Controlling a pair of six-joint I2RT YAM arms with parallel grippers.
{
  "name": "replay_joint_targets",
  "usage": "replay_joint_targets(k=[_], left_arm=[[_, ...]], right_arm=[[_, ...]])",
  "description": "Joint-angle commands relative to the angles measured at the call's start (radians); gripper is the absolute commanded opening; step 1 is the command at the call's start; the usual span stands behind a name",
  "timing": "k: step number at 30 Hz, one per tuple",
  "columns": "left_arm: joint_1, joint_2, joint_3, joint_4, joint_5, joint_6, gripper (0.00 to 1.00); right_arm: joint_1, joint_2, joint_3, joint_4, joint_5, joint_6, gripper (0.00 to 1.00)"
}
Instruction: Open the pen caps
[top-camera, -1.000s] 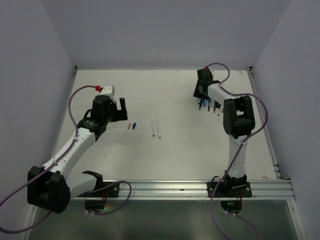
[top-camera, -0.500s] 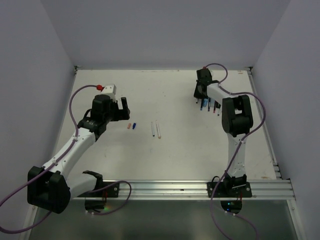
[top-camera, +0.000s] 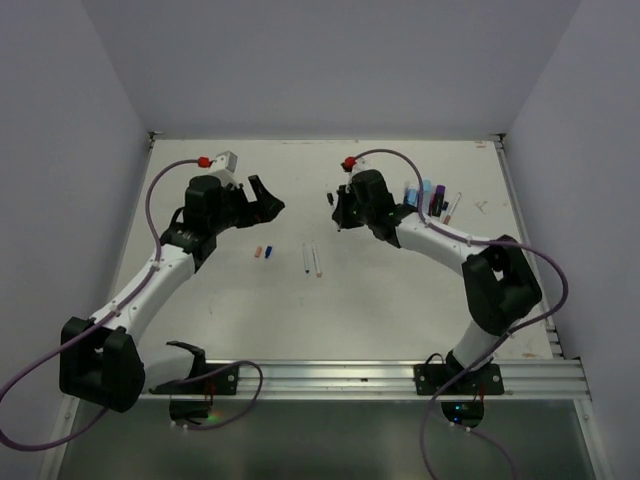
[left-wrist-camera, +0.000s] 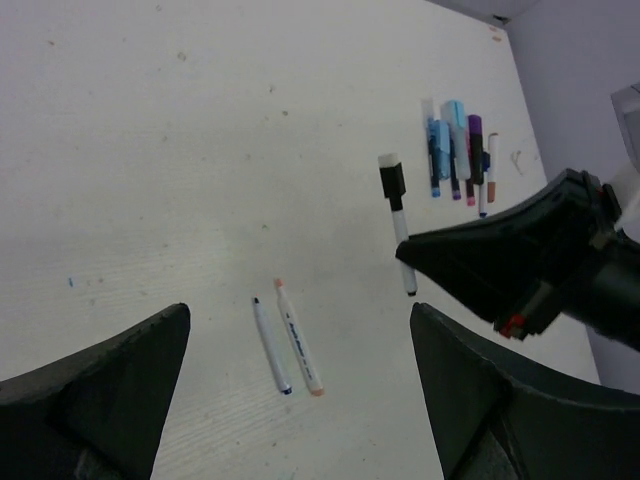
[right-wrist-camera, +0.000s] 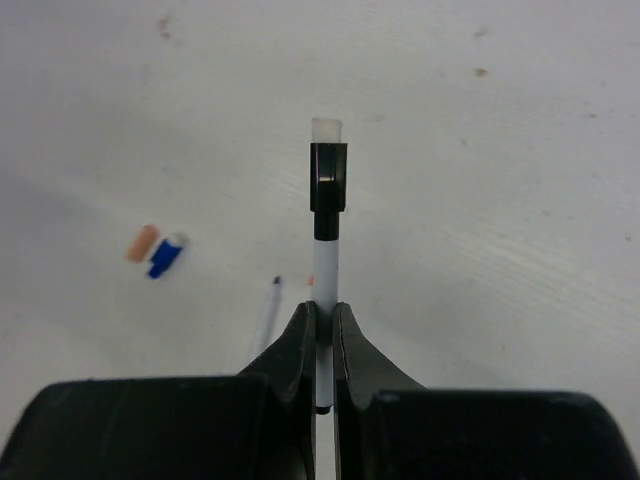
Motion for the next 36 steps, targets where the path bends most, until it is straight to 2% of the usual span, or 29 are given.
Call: replay_joint_targets(k=[1,5,11,18,29,36], left_arm=[[-0.023,0.025,0.059,0.125,0.077,-0.102,0.93],[-0.063,0.051,0.074,0.164,0.078,-0.134,0.87],[-0.094,0.066,0.071,0.220,0.071,-0.188,0.79],[-0.128,0.112,0.070,0.243,0.074,-0.209,0.73],[-0.152,0.137,0.074,0.260,0.071,-0.222,0.49],[-0.157,0.148,0.067,0.261,0.075,-0.225,0.43]], right_arm=[[0.054,-0.133,-0.085,0.187,-0.054,-0.019,0.00],[0.152,-0.228,-0.139,0.231,-0.065,-0.008,0.00],[0.209,-0.274,-0.170,0.270,-0.068,0.003,0.00],[0.229,-0.272,-0.180,0.285,-0.074,0.006,0.00],[0.237,-0.266,-0.188,0.310,-0.076,0.010,0.00],[0.242,-0.266,-0.187,0.319,-0.071,0.015,0.00]])
